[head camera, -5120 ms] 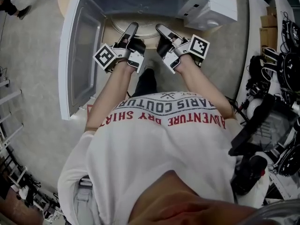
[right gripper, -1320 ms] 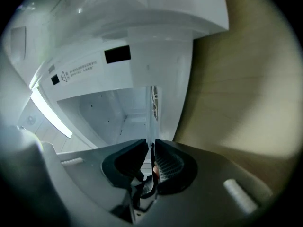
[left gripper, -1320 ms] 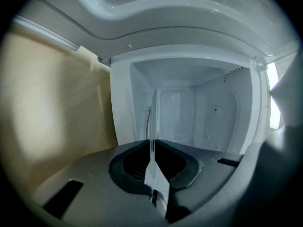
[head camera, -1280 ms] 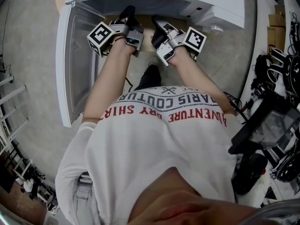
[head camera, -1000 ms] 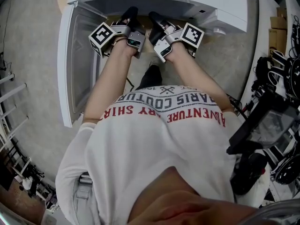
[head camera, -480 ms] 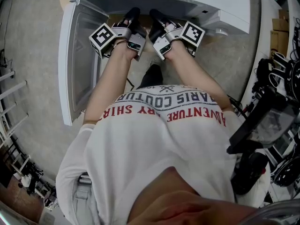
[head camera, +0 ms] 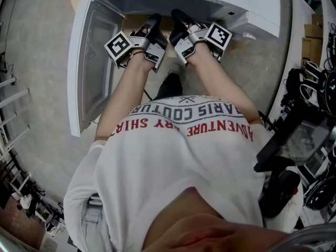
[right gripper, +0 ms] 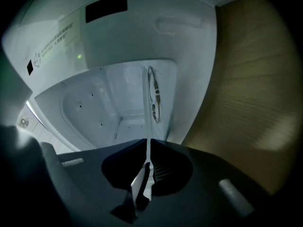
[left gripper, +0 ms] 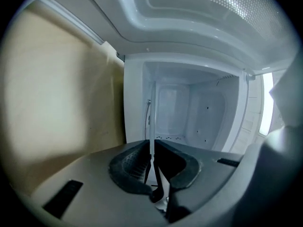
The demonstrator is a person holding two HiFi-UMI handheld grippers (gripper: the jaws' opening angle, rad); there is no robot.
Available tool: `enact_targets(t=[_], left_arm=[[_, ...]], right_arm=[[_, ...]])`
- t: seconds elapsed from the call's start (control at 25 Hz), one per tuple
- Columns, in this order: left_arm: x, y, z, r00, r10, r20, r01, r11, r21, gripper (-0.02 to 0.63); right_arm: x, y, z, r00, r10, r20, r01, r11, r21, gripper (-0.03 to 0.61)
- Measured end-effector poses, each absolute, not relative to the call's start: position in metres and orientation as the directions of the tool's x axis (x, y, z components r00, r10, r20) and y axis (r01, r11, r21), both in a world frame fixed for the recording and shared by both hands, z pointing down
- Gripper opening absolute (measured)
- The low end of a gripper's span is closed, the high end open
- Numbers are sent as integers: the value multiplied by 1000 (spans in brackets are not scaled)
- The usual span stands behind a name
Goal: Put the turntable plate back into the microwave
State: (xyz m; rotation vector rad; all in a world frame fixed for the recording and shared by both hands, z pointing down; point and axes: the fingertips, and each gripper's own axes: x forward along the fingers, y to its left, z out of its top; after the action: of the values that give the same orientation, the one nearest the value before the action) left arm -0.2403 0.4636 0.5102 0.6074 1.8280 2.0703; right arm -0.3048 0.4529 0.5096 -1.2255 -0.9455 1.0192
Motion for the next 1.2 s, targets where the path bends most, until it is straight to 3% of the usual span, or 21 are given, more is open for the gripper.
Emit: enact_targets(t=[0.52, 0.72, 0.84, 1.04, 1.2], left_arm=[[-255, 478, 526, -880, 465, 95, 57, -95, 994, 2], [-265, 459, 515, -923, 364, 125, 208, 196, 958, 2], [-251, 397, 473, -939, 303, 160, 289, 447, 847, 2], [-225, 282, 405, -935, 229, 269, 336, 813, 476, 2], [-203, 190, 359, -939, 174, 295, 263, 918, 297, 2]], right_arm=[[-324, 452, 525, 275, 954, 116, 4, 120, -993, 9], [-326, 432, 517, 317, 942, 114, 118, 80, -990, 11], [-295, 360, 491, 450, 872, 194, 353, 26, -935, 11], [-265, 246, 441, 492, 777, 392, 807, -239, -540, 11], [-231, 175, 381, 517, 750, 413, 856, -437, -277, 11]])
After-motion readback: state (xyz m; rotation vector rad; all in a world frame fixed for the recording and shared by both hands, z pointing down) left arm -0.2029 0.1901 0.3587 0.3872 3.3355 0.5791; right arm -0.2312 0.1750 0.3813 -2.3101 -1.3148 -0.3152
